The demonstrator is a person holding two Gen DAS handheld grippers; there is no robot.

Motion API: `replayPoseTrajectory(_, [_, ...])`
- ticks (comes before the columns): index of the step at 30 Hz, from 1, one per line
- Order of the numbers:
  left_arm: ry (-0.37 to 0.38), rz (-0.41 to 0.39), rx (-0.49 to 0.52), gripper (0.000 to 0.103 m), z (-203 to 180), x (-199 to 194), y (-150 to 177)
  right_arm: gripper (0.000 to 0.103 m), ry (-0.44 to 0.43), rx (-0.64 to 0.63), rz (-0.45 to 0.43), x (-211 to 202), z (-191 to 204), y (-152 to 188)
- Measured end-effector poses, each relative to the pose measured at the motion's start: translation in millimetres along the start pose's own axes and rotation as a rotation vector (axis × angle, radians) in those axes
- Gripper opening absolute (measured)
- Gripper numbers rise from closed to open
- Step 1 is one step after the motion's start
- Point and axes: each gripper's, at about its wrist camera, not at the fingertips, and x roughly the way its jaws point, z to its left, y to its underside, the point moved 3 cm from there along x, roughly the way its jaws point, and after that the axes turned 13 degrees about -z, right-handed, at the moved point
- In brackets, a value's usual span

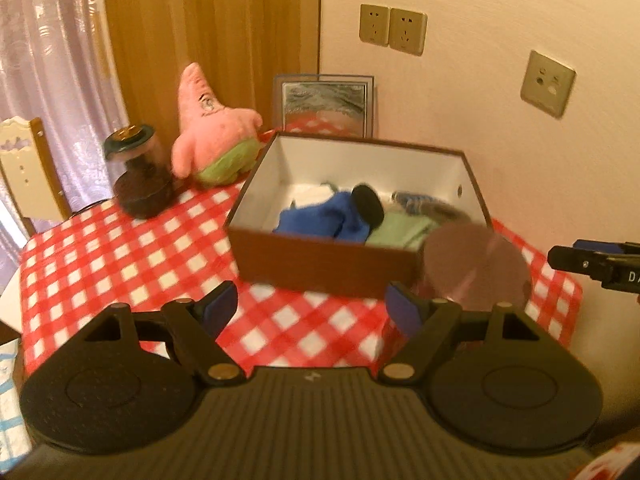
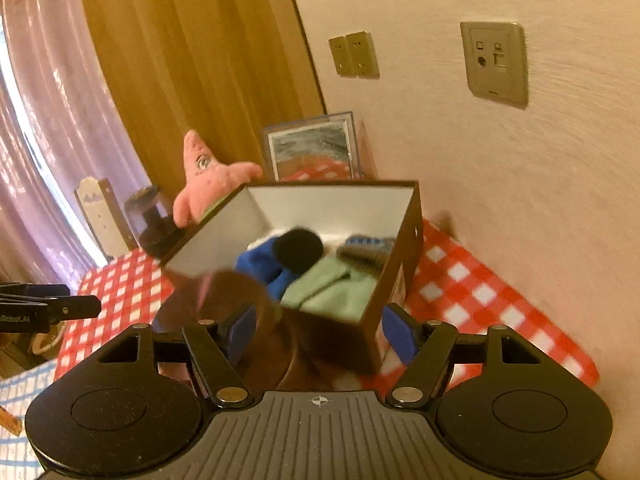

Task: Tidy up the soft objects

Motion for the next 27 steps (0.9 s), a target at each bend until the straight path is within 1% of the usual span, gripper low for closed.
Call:
replayPoseTrajectory(5, [0.014, 0.013, 0.0, 0.08, 11.2, -42.7, 32.1, 0.071, 0.028, -0.023, 0.031, -37.8, 43.0, 36.2])
replayPoseTrajectory(8, [0.019, -0.005, 0.022, 0.08, 18.6, -71.2, 50.4, 0.072, 0.038, -0.033, 0.047, -58.3, 73.0, 59.8])
replayPoseTrajectory(10, [0.034, -0.008, 0.018, 0.08, 24.1, -91.1, 62.4, 0.072, 0.047, -0.026, 0.055, -72.1, 92.3, 75.0])
replayPoseTrajectory(13, [0.069, -0.017, 0.003, 0.079, 33.7, -123.1, 80.7, 0.072, 0.063, -0.004, 0.034, -97.0, 122.2, 98.3])
replayPoseTrajectory(20, [0.088, -0.054, 0.03, 0.079, 59.4, -204.0, 122.7, 0.072, 0.068, 0.031, -0.02, -156.9, 191.4, 140.5])
replayPoseTrajectory(23, [0.091, -0.062, 0.051, 0.078, 70.9, -237.8, 139.5, 0.072, 0.08, 0.04, -0.019, -180.6, 219.4, 158.6])
replayPoseTrajectory(27, [0.092, -0.051, 0.071, 0.078, 84.0, -275.9, 158.2, 0.072, 0.092, 0.062, 0.004, -211.6, 249.5, 180.8])
